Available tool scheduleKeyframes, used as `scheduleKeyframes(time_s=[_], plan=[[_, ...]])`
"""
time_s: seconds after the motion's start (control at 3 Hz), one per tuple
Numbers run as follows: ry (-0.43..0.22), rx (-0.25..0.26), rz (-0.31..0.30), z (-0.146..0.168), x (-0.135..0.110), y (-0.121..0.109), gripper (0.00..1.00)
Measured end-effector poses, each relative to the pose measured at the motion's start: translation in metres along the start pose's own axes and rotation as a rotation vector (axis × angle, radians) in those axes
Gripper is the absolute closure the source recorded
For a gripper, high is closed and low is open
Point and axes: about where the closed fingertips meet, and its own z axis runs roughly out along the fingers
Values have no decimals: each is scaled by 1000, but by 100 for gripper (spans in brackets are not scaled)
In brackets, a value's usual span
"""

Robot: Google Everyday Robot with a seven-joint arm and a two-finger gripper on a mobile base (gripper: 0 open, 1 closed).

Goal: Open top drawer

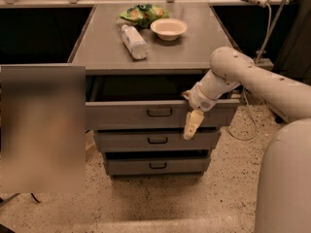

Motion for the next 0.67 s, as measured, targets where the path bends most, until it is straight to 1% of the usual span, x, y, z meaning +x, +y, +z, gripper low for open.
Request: scheduleKeyframes(time_s=[0.33, 0.67], plan=[[-3, -9, -4, -3, -1, 6, 0], [-59, 24, 22, -38, -14, 38, 0]])
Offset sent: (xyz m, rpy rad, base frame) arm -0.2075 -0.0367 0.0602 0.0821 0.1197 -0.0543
